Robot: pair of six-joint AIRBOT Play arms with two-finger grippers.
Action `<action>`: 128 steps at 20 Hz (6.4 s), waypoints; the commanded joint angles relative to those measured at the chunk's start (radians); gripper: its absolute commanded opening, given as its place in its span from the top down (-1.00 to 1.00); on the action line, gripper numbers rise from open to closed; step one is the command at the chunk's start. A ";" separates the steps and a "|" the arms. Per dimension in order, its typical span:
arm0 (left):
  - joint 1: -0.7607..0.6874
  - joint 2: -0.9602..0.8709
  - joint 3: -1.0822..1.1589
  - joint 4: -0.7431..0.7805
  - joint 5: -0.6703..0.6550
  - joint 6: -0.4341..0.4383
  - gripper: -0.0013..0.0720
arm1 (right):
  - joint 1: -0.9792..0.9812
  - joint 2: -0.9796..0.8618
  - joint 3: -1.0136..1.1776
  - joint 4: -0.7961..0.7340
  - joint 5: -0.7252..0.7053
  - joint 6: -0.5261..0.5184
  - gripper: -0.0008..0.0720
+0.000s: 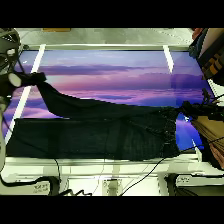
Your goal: Fold the clothes and pants, and hang the long-sleeved shirts on hangers.
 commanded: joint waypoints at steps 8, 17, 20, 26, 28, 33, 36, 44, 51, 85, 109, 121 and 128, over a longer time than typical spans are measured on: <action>0.034 -0.115 0.000 -0.058 0.108 -0.004 -0.91 | 0.000 0.000 0.000 -0.005 -0.033 0.000 0.89; 0.284 -0.122 -0.064 -0.063 -0.461 -0.056 -0.28 | 0.000 0.000 0.000 -0.006 -0.054 0.000 0.89; 0.271 -0.150 -0.121 -0.217 -0.457 0.079 -0.30 | 0.000 0.000 0.000 -0.006 -0.056 0.001 0.89; 0.211 -0.247 -0.122 -0.530 -0.385 0.238 -0.38 | 0.000 0.000 0.000 -0.005 -0.052 0.001 0.89; 0.177 -0.256 -0.122 -0.530 -0.320 0.244 -0.35 | 0.000 0.000 0.000 -0.005 -0.052 0.001 0.89; 0.128 -0.247 -0.119 -0.529 -0.192 0.245 0.89 | 0.000 0.000 0.000 -0.005 -0.052 0.001 0.89; 0.152 -0.192 -0.106 -0.520 -0.230 0.245 0.89 | 0.000 0.000 0.000 -0.005 -0.051 0.001 0.89; 0.166 0.274 -0.090 -0.181 -0.353 0.297 0.89 | 0.000 0.000 0.000 -0.006 -0.013 0.000 0.89; 0.166 0.606 -0.090 -0.061 -0.627 0.292 0.90 | 0.000 0.000 0.000 -0.007 0.002 0.000 0.89; 0.407 -0.068 -0.090 -0.122 -0.494 0.060 -0.38 | 0.000 0.000 0.000 -0.063 -0.053 -0.018 0.89; 0.517 -0.140 0.084 -0.802 -0.279 0.441 0.89 | 0.000 0.000 0.000 -0.005 -0.108 -0.016 0.89; 0.574 -0.132 0.086 -0.242 -0.547 0.340 0.89 | 0.146 -0.001 0.000 0.042 -0.339 -0.013 0.89; 0.498 -0.129 0.113 -0.804 -0.076 0.420 0.90 | 0.174 -0.001 0.000 0.051 -0.393 -0.005 0.89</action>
